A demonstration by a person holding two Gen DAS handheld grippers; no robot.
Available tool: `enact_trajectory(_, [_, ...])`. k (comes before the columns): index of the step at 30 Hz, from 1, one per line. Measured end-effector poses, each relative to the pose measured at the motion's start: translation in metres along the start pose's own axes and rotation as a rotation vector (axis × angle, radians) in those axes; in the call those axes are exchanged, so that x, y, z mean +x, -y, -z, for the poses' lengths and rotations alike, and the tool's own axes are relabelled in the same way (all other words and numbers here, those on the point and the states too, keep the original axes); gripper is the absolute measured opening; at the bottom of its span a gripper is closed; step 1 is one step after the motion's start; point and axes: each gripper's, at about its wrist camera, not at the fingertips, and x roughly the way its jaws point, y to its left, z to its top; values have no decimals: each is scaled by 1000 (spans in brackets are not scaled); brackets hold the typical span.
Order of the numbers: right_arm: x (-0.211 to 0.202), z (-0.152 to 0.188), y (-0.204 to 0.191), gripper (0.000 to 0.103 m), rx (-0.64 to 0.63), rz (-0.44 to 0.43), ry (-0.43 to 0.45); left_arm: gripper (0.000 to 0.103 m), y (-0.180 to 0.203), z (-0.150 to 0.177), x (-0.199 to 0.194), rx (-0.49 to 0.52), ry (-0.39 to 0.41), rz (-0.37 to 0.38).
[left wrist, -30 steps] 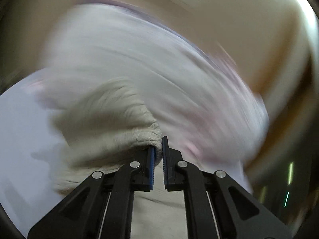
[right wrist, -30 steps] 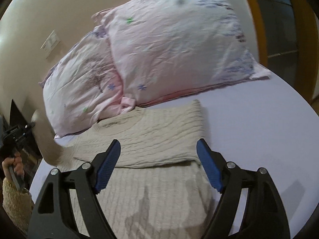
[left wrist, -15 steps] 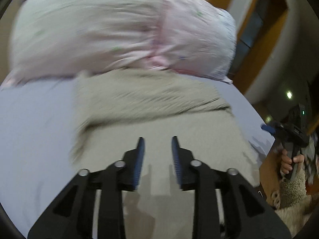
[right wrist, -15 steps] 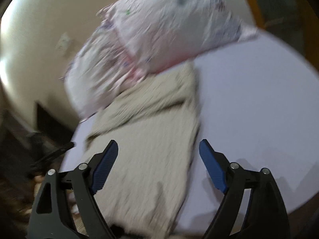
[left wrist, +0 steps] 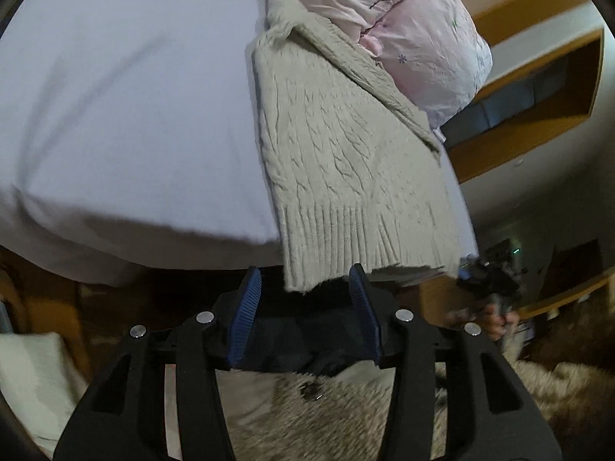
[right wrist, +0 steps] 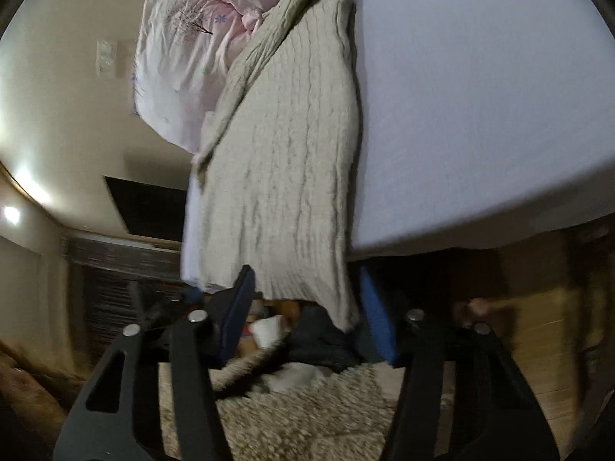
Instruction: Fold small clothes
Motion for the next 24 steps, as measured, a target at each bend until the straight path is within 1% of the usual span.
enact_trajectory(2, [7,-1,4,44,21,-51,1,48,-3,-2,11,-32,2,19])
enact_trajectory(3, [11,0,8,31,29,-76,-6,48,-3,-3,14,-40,2,25])
enact_trajectory(4, [14,0,9,16,34,-93,-15,47,-3,-4,19,-53,-1,38])
enact_trajectory(5, [18,1,10,8,35,-113,-22,47,-2,-4,24,-69,-3,57])
enact_trajectory(6, [17,1,9,8,29,-119,-22,42,-1,-3,24,-78,-4,59])
enact_trajectory(7, [15,3,5,7,7,-112,-10,20,0,-1,24,-82,-4,57])
enact_trajectory(8, [11,4,-2,7,-15,-112,2,7,0,0,23,-101,-2,84])
enact_trajectory(10, [-1,1,-19,7,-64,-126,27,6,-1,3,15,-151,21,175])
enact_trajectory(11, [-8,-2,-26,7,-91,-127,41,6,5,0,9,-141,43,184])
enact_trajectory(13, [-28,-16,-57,7,-183,-120,105,5,19,-10,0,-98,81,190])
enact_trajectory(14, [-38,-19,-64,7,-211,-118,127,5,31,-22,-6,-63,106,188])
enact_trajectory(15, [-50,-34,-86,7,-271,-112,177,5,43,-39,-13,-21,137,175])
enact_trajectory(16, [-56,-43,-97,7,-300,-111,204,5,48,-50,-16,-1,153,171])
enact_trajectory(17, [-65,-64,-117,7,-343,-115,257,5,58,-74,-22,29,199,166])
enact_trajectory(18, [-71,-78,-130,7,-369,-119,296,5,66,-98,-27,47,253,157])
enact_trajectory(19, [-76,-97,-144,7,-396,-120,345,5,70,-114,-29,53,292,153])
enact_trajectory(20, [-77,-119,-155,7,-408,-112,401,5,74,-141,-31,53,354,144])
enact_trajectory(21, [-74,-137,-161,7,-408,-107,436,5,77,-168,-29,46,411,128])
enact_trajectory(22, [-69,-162,-165,7,-403,-97,478,5,77,-188,-24,43,448,112])
enact_trajectory(23, [-60,-187,-166,7,-392,-58,519,5,77,-212,-17,44,488,70])
enact_trajectory(24, [-51,-205,-163,7,-379,-14,541,6,76,-237,-3,35,515,21])
